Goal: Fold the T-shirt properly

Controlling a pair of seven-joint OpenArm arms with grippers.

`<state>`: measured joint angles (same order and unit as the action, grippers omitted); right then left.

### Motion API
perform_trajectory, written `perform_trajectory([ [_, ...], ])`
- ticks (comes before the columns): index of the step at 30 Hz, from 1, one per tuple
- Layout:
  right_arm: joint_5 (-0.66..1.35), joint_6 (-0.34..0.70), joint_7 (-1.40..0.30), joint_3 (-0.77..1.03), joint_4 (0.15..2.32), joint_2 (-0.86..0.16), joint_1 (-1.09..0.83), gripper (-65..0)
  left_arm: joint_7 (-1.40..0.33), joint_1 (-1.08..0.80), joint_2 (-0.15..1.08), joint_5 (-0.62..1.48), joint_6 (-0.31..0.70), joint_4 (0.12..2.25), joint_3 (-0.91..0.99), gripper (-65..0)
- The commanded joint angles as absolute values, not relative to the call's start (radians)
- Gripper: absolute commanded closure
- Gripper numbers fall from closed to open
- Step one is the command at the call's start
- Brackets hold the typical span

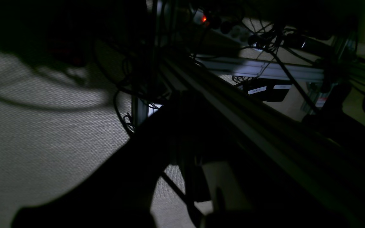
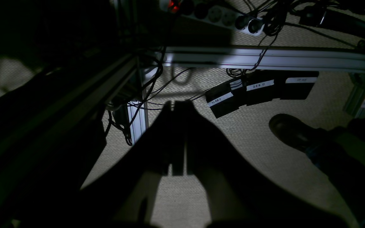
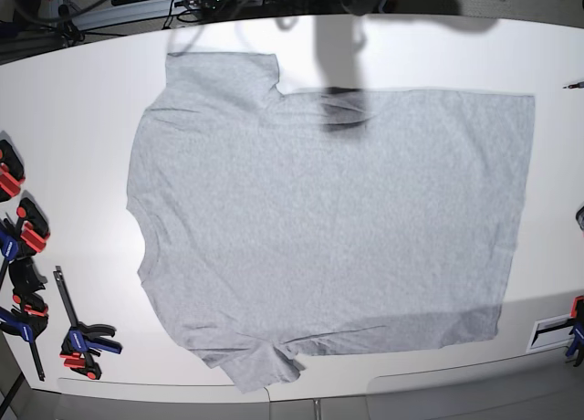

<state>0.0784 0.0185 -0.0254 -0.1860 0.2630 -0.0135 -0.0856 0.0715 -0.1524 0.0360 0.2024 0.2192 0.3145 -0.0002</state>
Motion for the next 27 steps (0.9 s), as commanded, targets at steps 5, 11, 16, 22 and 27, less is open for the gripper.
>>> perform_trajectory([
  [5,0.077,0.014,-0.019,-0.184,0.271,-0.014,-0.101,0.0,0.076,-0.179,0.035,0.200,0.231,0.330,-0.003,0.0],
  [11,0.078,-0.029,-0.017,-0.183,0.333,-0.016,-0.175,0.0,0.076,-0.207,0.043,0.200,0.231,0.346,-0.003,0.0],
  [16,0.078,-0.039,-0.003,-0.183,0.429,-0.034,-0.263,0.0,0.076,-0.256,0.065,0.201,0.231,0.407,-0.003,0.0],
  [22,0.078,-0.060,0.006,-0.183,0.556,-0.064,-0.377,0.0,0.076,-0.363,0.110,0.204,0.231,0.535,-0.002,0.0],
  [27,0.078,-0.098,0.091,-0.183,0.710,-0.083,-0.502,0.0,0.080,-0.479,0.164,0.273,0.231,0.679,-0.002,0.0],
])
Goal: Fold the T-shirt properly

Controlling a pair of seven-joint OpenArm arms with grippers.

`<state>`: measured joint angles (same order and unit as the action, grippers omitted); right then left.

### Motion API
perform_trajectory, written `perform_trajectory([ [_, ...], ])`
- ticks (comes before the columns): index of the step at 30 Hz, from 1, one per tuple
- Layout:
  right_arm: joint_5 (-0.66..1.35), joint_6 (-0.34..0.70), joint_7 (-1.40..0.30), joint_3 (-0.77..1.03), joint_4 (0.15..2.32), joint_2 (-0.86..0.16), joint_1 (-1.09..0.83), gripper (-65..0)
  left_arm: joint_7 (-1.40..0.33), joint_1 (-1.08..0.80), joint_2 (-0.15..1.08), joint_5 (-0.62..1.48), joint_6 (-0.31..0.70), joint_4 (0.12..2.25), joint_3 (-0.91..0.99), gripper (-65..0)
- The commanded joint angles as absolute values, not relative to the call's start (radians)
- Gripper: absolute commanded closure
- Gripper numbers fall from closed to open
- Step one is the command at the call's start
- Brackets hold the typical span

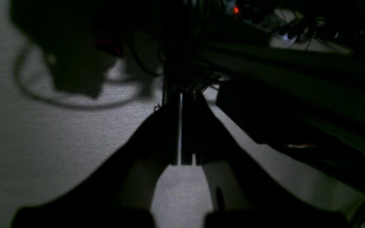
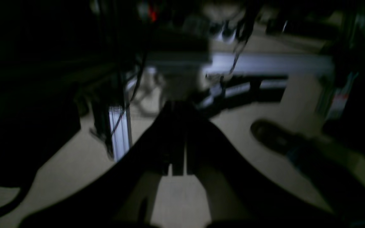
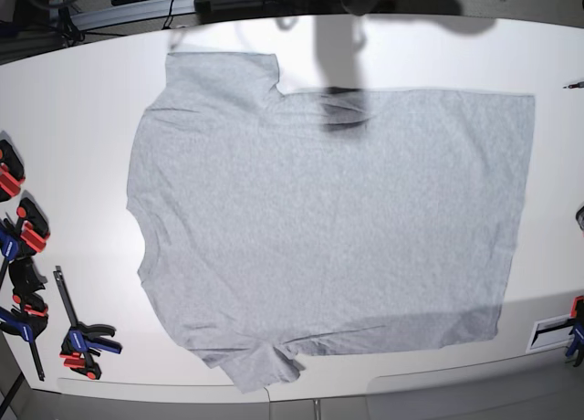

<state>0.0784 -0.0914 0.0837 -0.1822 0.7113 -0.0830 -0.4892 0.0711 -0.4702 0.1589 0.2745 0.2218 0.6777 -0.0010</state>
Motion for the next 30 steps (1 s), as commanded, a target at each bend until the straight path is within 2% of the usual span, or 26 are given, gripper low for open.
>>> perform_trajectory([
  [1,0.078,-0.111,0.110,-0.183,0.747,-0.083,-0.530,0.0,0.079,-0.505,0.175,0.298,0.231,0.714,-0.001,0.0],
  [13,0.081,-0.210,0.132,-0.183,1.316,-0.083,-0.884,0.0,0.079,-0.885,0.295,0.350,0.231,1.267,-0.001,0.0],
  [18,0.082,-0.211,0.131,-0.183,1.589,-0.083,-1.004,0.0,0.079,-1.037,0.365,0.350,0.231,1.549,0.006,0.0],
  [24,0.082,-0.210,0.125,-0.183,1.906,-0.083,-1.118,0.0,0.069,-1.178,0.389,0.351,0.232,1.816,0.126,0.0],
  [30,0.100,-0.210,0.075,-0.183,2.175,-0.083,-1.180,0.0,0.002,-1.230,0.430,0.460,0.240,1.934,0.262,0.0],
])
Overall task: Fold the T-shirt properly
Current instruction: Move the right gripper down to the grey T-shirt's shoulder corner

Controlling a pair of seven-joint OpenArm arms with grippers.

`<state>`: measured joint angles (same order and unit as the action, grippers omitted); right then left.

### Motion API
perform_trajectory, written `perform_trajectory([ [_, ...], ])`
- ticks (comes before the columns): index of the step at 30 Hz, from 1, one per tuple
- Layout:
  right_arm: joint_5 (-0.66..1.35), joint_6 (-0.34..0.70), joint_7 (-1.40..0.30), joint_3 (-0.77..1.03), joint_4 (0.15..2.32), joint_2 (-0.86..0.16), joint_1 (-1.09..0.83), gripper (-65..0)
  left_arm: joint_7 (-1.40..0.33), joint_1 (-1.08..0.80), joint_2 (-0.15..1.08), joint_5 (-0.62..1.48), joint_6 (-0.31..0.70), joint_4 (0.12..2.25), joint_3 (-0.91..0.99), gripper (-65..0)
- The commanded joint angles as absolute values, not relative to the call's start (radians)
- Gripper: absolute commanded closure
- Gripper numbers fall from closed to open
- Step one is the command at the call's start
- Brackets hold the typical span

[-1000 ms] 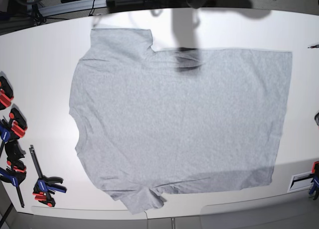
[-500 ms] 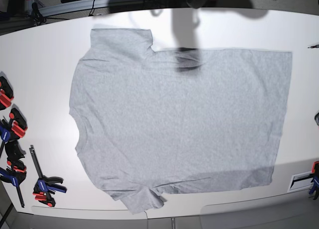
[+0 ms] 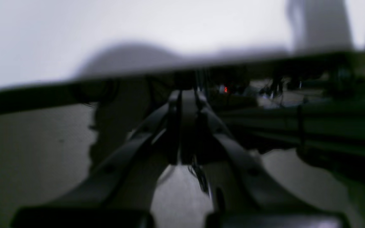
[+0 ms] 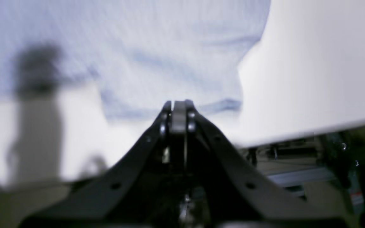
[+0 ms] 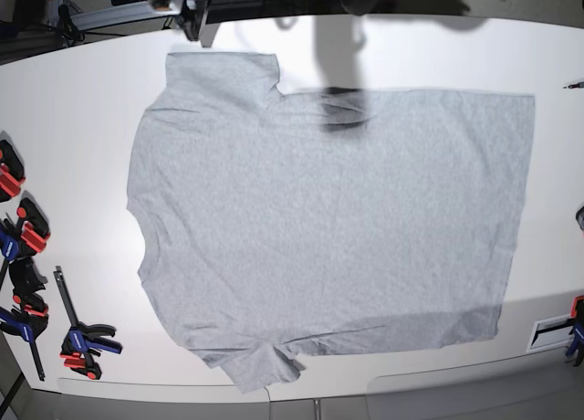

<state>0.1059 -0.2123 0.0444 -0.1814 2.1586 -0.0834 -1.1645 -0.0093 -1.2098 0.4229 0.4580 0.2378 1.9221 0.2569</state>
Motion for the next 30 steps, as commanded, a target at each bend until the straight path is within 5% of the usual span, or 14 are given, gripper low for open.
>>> perform_trajectory([
  [1,0.118,-0.210,0.067,-0.179,2.210,-0.084,-1.180,0.0,-0.001,-1.229,0.436,0.484,0.239,1.937,0.282,0.0],
  [7,0.373,-0.159,0.012,-0.036,2.328,-0.075,-1.140,0.0,-0.001,-1.217,0.438,0.578,0.248,1.937,0.376,0.0],
  [17,1.108,0.344,-0.351,0.476,2.144,0.137,-0.945,0.0,-0.001,-1.143,0.439,0.581,0.397,1.937,0.393,0.0],
  [22,1.284,0.363,-0.419,0.596,1.934,0.157,-0.896,0.0,-0.008,-1.124,0.459,0.581,0.397,1.937,0.393,0.0],
  [30,1.147,0.363,-0.382,0.676,1.853,0.157,-0.846,0.0,-0.009,-1.119,0.466,0.581,0.397,1.937,0.393,0.0],
])
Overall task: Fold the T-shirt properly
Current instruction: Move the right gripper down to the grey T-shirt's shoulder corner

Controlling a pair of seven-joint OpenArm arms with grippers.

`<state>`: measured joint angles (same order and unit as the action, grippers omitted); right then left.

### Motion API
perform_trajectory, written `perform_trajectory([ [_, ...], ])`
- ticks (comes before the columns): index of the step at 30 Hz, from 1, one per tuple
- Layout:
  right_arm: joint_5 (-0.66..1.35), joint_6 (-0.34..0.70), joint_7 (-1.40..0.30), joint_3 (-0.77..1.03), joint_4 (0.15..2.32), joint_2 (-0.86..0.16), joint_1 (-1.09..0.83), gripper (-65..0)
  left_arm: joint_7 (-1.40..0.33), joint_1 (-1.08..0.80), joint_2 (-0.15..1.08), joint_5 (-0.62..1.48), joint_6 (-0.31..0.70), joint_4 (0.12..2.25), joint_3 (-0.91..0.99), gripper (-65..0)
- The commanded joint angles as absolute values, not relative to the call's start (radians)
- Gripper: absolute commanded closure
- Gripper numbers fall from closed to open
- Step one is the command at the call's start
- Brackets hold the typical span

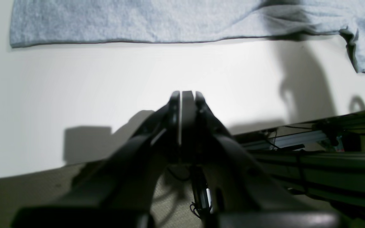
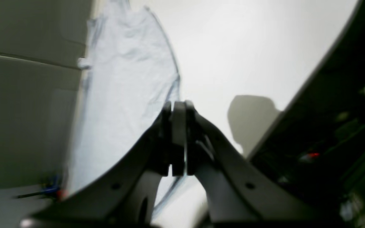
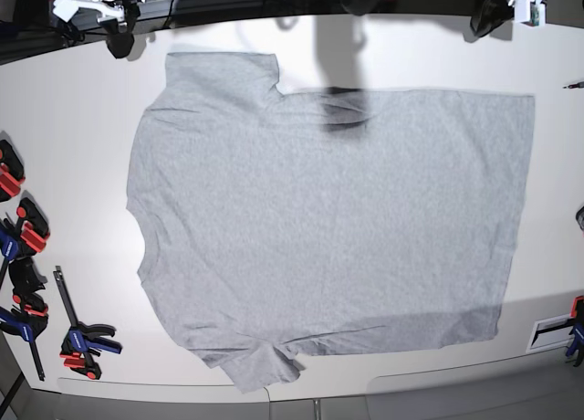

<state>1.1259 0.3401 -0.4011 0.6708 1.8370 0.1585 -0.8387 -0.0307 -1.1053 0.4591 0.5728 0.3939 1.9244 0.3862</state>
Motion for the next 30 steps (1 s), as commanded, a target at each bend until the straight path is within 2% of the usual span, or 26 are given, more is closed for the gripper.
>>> perform_trajectory([
  [1,1.105,0.363,-0.381,0.686,1.853,0.157,-0.834,0.0,-0.008,-1.119,0.466,0.581,0.397,1.937,0.393,0.0],
  [4,0.997,0.363,-0.378,0.706,1.853,0.157,-0.793,0.0,-0.008,-1.118,0.466,0.581,0.397,1.937,0.393,0.0],
  [10,0.910,0.363,-0.346,0.707,1.853,0.157,-0.715,0.0,-0.008,-1.113,0.466,0.581,0.397,1.937,0.393,0.0],
  [11,0.888,0.364,-0.344,0.707,1.853,0.157,-0.701,-1.7,-0.008,-1.112,0.466,0.581,0.397,1.937,0.393,0.0],
  [16,0.867,0.363,-0.345,0.706,1.853,0.125,-0.649,-27.8,-0.008,-1.110,0.466,0.581,0.397,1.937,0.393,0.0],
  [17,0.867,0.360,-0.347,0.706,1.853,0.110,-0.645,-31.0,-0.008,-1.110,0.466,0.581,0.397,1.937,0.393,0.0],
  [22,0.900,0.339,-0.446,0.706,1.850,0.066,-0.614,-31.5,-0.008,-1.108,0.467,0.581,0.397,1.937,0.393,0.0],
  [30,0.929,0.341,-0.509,0.700,1.761,0.024,-0.544,-31.4,-0.031,-1.105,0.466,0.581,0.397,1.937,0.393,0.0],
])
